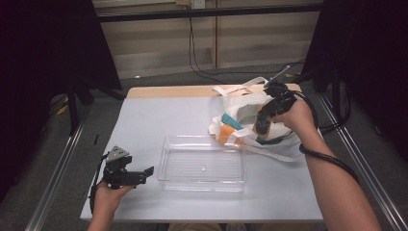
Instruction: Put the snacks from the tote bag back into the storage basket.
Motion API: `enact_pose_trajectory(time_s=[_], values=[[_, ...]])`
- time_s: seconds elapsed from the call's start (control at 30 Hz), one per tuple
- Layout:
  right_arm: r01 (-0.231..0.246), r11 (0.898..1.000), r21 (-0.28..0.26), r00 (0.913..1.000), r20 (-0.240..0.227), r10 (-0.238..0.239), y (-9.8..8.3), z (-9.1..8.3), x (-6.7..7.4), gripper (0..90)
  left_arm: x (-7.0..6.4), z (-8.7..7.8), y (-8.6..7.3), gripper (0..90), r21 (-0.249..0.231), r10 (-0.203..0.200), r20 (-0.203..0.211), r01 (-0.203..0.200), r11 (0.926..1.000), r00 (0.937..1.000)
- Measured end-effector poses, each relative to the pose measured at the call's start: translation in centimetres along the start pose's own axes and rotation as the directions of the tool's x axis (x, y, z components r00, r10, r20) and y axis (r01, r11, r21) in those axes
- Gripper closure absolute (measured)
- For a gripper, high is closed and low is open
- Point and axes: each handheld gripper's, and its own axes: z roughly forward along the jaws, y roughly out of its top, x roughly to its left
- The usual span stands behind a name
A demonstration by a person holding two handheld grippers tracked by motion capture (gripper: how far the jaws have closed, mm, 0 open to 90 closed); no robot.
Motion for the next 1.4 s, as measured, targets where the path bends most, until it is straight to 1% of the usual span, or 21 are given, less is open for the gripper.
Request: enact_pose_trajectory(time_s=[0.13, 0.2, 0.23, 0.43, 0.5, 0.53, 0.6, 0.73, 0.9, 0.93, 0.97, 1.0, 1.07, 1.3, 1.4], values=[[-0.002, 1.000, -0.005, 1.0000, -0.001, 0.002, 0.3, 0.0, 0.1, 22.2, 0.0, 0.0, 0.0, 2.8, 0.003, 0.004, 0.000, -0.004, 1.0000, 1.0000], [-0.003, 1.000, 0.003, 1.0000, -0.007, 0.003, 0.4, 0.1, 0.2, 22.3, 0.0, 0.0, 0.0, 2.8, 0.003, 0.004, 0.002, -0.004, 1.0000, 1.0000], [-0.006, 1.000, 0.009, 1.0000, -0.002, 0.006, 0.4, 0.2, 0.2, 22.3, 0.0, 0.0, 0.0, 2.8, 0.004, 0.004, 0.003, -0.004, 1.0000, 1.0000], [-0.023, 1.000, 0.010, 0.9997, -0.005, 0.023, 0.8, 0.7, 0.2, 22.2, -0.1, 0.1, -0.1, 2.8, 0.004, -0.001, 0.000, 0.001, 1.0000, 1.0000], [-0.025, 1.000, 0.011, 0.9997, 0.001, 0.025, 0.8, 0.8, 0.2, 22.1, -0.1, 0.2, -0.1, 2.8, 0.007, 0.007, -0.003, -0.007, 1.0000, 1.0000], [-0.031, 1.000, 0.004, 0.9995, -0.001, 0.031, 0.9, 0.9, 0.2, 21.8, -0.1, 0.2, -0.1, 2.8, 0.008, 0.008, -0.004, -0.008, 0.9999, 1.0000], [-0.036, 0.999, 0.005, 0.9993, 0.004, 0.036, 1.0, 1.0, 0.2, 21.6, -0.1, 0.1, -0.1, 2.8, 0.008, 0.008, -0.004, -0.008, 0.9999, 1.0000], [-0.043, 0.999, 0.006, 0.9991, -0.001, 0.043, 1.1, 1.2, 0.2, 21.5, -0.1, 0.2, -0.2, 2.8, 0.011, 0.006, -0.004, -0.006, 0.9999, 1.0000], [-0.052, 0.999, 0.009, 0.9986, 0.002, 0.052, 1.1, 1.5, 0.2, 23.1, -0.1, 0.1, -0.2, 2.8, 0.013, 0.012, -0.006, -0.012, 0.9998, 0.9999], [-0.054, 0.998, 0.013, 0.9985, 0.003, 0.054, 1.1, 1.7, 0.2, 25.0, -0.1, 0.1, -0.2, 2.8, 0.015, 0.013, -0.006, -0.013, 0.9998, 0.9999], [-0.054, 0.998, 0.013, 0.9985, 0.003, 0.054, 1.1, 1.7, 0.2, 25.0, -0.1, 0.1, -0.2, 2.8, 0.014, 0.011, -0.005, -0.011, 0.9998, 0.9999], [-0.053, 0.998, 0.019, 0.9986, 0.011, 0.052, 1.1, 1.8, 0.1, 27.5, -0.1, 0.1, -0.2, 2.8, 0.012, 0.009, -0.004, -0.009, 0.9999, 1.0000], [-0.052, 0.999, 0.016, 0.9986, 0.013, 0.052, 1.1, 1.8, 0.1, 28.9, -0.1, 0.1, -0.2, 2.8, 0.014, 0.010, -0.004, -0.010, 0.9999, 0.9999], [-0.061, 0.998, 0.020, 0.9982, 0.003, 0.061, 1.0, 1.7, 0.0, 30.0, -0.1, 0.1, -0.2, 2.8, 0.017, 0.015, -0.005, -0.015, 0.9997, 0.9999], [-0.057, 0.998, 0.024, 0.9984, 0.001, 0.057, 1.0, 1.6, 0.0, 30.2, -0.1, 0.0, -0.2, 2.8, 0.008, 0.007, -0.005, -0.007, 0.9999, 1.0000]])
